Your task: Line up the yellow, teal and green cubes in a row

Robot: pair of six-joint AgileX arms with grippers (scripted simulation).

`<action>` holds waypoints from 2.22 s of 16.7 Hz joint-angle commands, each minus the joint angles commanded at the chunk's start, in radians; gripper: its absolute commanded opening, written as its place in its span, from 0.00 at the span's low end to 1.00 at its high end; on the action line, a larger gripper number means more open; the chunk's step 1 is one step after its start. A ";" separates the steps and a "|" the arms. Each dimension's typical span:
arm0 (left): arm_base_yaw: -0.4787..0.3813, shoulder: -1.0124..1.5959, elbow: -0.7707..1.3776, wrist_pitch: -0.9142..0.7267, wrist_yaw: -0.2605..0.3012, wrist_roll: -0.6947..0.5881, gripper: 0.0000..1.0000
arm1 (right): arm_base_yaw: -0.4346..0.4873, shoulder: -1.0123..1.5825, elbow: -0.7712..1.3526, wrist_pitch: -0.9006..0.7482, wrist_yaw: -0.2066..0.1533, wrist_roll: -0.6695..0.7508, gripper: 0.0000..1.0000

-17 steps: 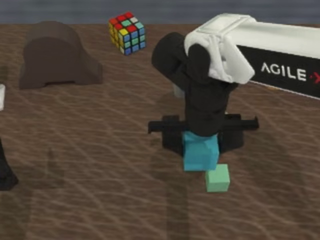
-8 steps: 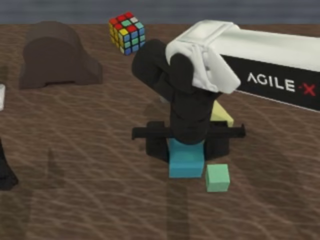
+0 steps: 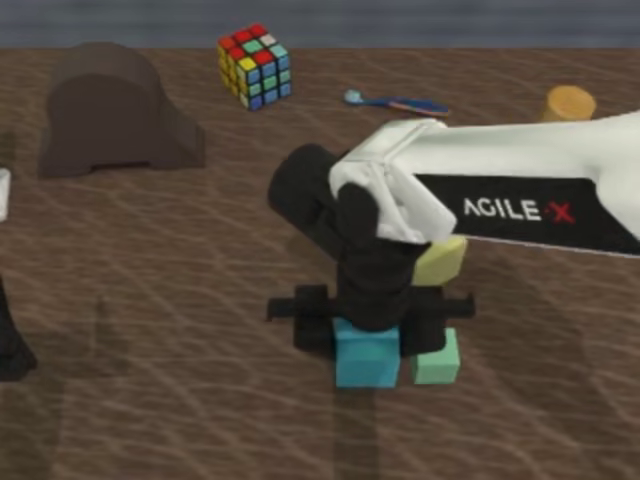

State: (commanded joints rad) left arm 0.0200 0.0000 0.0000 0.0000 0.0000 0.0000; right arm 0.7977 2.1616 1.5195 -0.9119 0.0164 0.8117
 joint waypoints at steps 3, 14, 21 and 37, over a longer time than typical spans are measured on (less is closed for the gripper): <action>0.000 0.000 0.000 0.000 0.000 0.000 1.00 | 0.001 0.005 -0.009 0.011 0.000 0.000 0.00; 0.000 0.000 0.000 0.000 0.000 0.000 1.00 | 0.001 0.005 -0.009 0.011 0.000 0.000 0.75; 0.000 0.000 0.000 0.000 0.000 0.000 1.00 | 0.001 0.005 -0.009 0.011 0.000 0.000 1.00; 0.000 0.000 0.000 0.000 0.000 0.000 1.00 | 0.010 -0.079 0.149 -0.231 0.000 0.000 1.00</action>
State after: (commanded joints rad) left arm 0.0200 0.0000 0.0000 0.0000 0.0000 0.0000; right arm 0.8078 2.0826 1.6688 -1.1425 0.0160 0.8117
